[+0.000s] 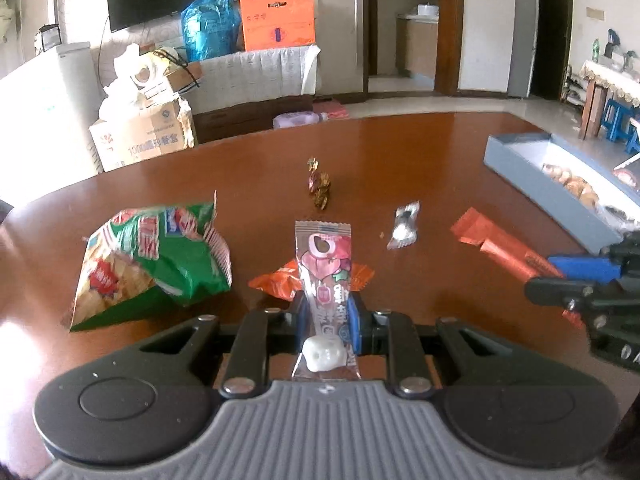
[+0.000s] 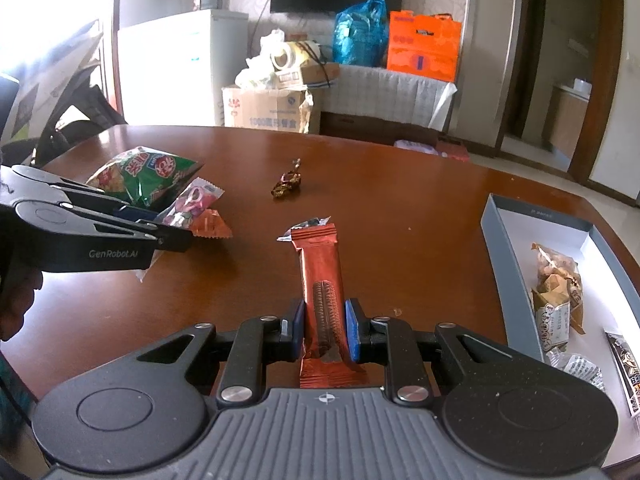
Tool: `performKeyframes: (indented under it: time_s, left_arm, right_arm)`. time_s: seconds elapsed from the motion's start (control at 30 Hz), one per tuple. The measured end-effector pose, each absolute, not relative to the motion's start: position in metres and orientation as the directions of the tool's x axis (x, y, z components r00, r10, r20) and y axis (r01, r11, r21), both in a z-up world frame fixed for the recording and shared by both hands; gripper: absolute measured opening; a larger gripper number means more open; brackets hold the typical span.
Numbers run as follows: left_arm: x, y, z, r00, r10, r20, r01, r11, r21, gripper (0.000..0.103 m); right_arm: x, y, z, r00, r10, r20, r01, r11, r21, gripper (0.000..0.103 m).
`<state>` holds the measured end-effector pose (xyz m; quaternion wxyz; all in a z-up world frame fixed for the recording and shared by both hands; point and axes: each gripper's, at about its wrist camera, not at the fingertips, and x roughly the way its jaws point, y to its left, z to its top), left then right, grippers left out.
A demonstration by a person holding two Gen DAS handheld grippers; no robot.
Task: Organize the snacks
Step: 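Carry the lollipop packet and wafer bar with both tools over the grey box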
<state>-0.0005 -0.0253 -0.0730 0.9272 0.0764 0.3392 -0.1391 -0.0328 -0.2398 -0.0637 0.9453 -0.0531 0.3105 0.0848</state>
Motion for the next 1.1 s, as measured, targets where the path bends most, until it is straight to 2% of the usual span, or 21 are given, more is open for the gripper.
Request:
performKeyframes:
  time_s: [0.13,0.2,0.27,0.33,0.4,0.43,0.5,0.57,0.83,1.1]
  left_arm:
    - [-0.004,-0.028,-0.087,0.721,-0.151,-0.676,0.316,0.940,0.128,0.020]
    - [-0.007,-0.026,-0.090,0.726,-0.147,-0.672,0.321,0.937,0.141,0.029]
    - [-0.011,-0.023,-0.091,0.728,-0.143,-0.671,0.323,0.934,0.152,0.043]
    - [-0.015,-0.018,-0.091,0.723,-0.150,-0.674,0.324,0.936,0.139,0.051]
    - [-0.019,-0.016,-0.092,0.727,-0.160,-0.668,0.333,0.933,0.140,0.051]
    - [-0.020,-0.014,-0.093,0.729,-0.159,-0.666,0.331,0.933,0.139,0.050]
    - [-0.020,-0.011,-0.093,0.717,-0.189,-0.671,0.353,0.929,0.115,0.021]
    - [-0.018,-0.006,-0.092,0.711,-0.203,-0.674,0.349,0.933,0.087,0.016]
    - [-0.032,-0.010,-0.066,0.748,-0.252,-0.614,0.376,0.923,0.080,0.014]
    - [-0.032,-0.043,-0.054,0.737,-0.295,-0.608,0.415,0.907,0.063,0.015]
  right_arm:
    - [-0.035,-0.241,-0.062,0.792,0.133,-0.596,-0.197,0.979,-0.043,0.023]
    - [-0.036,-0.241,-0.062,0.791,0.134,-0.596,-0.195,0.980,-0.040,0.023]
    - [-0.035,-0.242,-0.062,0.791,0.135,-0.597,-0.194,0.980,-0.036,0.023]
    - [-0.035,-0.243,-0.062,0.791,0.138,-0.597,-0.196,0.980,-0.033,0.023]
    - [-0.034,-0.243,-0.062,0.791,0.139,-0.596,-0.196,0.980,-0.032,0.023]
    - [-0.034,-0.242,-0.062,0.791,0.139,-0.596,-0.196,0.980,-0.031,0.023]
    - [-0.034,-0.241,-0.062,0.791,0.140,-0.595,-0.198,0.980,-0.032,0.023]
    - [-0.034,-0.241,-0.062,0.793,0.140,-0.593,-0.199,0.980,-0.034,0.023]
    - [-0.041,-0.241,-0.057,0.807,0.150,-0.572,-0.204,0.979,-0.030,0.023]
    - [-0.050,-0.242,-0.049,0.822,0.142,-0.552,-0.192,0.981,-0.034,0.023]
